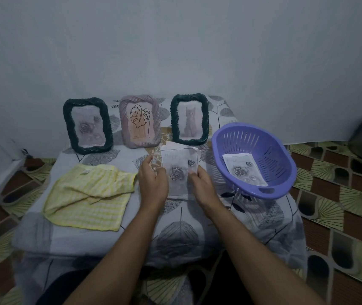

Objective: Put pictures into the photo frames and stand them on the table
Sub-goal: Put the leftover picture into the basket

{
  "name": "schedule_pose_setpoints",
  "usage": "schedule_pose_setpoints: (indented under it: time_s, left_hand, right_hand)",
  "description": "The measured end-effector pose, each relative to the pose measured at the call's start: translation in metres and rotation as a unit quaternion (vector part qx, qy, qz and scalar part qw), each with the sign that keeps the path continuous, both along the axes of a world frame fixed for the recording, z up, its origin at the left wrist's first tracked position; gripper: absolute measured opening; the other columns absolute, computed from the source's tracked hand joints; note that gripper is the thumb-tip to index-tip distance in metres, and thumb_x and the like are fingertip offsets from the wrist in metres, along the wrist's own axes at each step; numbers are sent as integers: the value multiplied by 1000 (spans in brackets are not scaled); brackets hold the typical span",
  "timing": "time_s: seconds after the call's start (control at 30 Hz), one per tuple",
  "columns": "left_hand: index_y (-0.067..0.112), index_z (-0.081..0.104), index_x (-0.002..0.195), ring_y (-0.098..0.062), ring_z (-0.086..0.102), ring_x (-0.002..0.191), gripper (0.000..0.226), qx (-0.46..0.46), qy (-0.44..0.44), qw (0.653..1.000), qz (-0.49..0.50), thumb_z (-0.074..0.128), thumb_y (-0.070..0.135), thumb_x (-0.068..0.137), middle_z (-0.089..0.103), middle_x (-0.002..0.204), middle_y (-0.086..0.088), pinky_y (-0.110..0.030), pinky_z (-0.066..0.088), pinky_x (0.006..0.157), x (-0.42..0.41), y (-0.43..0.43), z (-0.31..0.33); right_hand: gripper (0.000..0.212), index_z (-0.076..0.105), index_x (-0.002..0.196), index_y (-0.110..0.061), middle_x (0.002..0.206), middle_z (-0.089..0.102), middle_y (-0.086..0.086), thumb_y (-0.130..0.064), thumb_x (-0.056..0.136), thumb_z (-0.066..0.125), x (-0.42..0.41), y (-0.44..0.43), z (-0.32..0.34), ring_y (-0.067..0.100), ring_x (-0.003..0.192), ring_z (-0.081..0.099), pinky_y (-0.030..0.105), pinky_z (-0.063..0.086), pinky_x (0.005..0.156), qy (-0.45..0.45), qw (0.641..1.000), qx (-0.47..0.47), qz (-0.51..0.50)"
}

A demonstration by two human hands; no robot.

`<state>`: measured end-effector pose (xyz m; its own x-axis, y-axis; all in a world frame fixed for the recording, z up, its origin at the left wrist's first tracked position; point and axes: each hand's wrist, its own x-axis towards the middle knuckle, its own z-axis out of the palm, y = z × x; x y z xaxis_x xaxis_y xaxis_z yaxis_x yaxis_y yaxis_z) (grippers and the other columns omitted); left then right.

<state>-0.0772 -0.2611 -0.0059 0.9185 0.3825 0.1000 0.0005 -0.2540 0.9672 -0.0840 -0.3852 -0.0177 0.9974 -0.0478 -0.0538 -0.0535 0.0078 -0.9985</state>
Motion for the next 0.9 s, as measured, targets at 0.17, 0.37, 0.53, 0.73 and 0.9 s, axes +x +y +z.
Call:
schedule_pose_setpoints:
  time_s: [0.17,0.37,0.53,0.73,0.9]
  left_hand:
    - [19,60,120,-10,64,101,29,-32,-42,996,-71,48,6,96,67,109,5,-37,55,90,0,10,1]
    - [18,53,119,9,61,87,23,-40,-107,991,-68,49,5,100,65,102,7,-11,48,73,-12,4,0]
    - [13,46,131,5,62,89,35,-45,-104,992,-54,46,2,98,64,107,1,-14,50,71,-12,-2,-7]
    - [22,47,127,-9,64,99,33,-63,-87,993,-39,46,6,99,65,111,3,-26,53,80,-15,-5,-10]
    - [35,52,107,-3,63,87,26,-80,-50,994,-45,44,13,96,65,98,10,-37,54,76,-17,-10,-11]
  right_hand:
    - [35,63,116,-25,111,72,0,0,95,49,1,-1,-2,16,105,67,42,55,94,-24,999,-15,22]
    - [42,54,114,-30,109,69,1,5,92,52,-3,6,-1,16,104,67,44,56,93,-83,996,-20,-22]
    - [18,54,116,-21,101,70,-5,-12,103,45,-5,14,-3,12,95,68,45,56,86,-104,992,-56,-45]
    - [15,51,115,-27,98,69,-9,-17,105,45,-9,15,-4,5,89,67,34,56,79,-94,992,-72,-52]
    - [26,54,108,-28,91,69,-11,-6,98,45,-9,9,2,-3,80,64,29,54,74,-69,993,-76,-57]
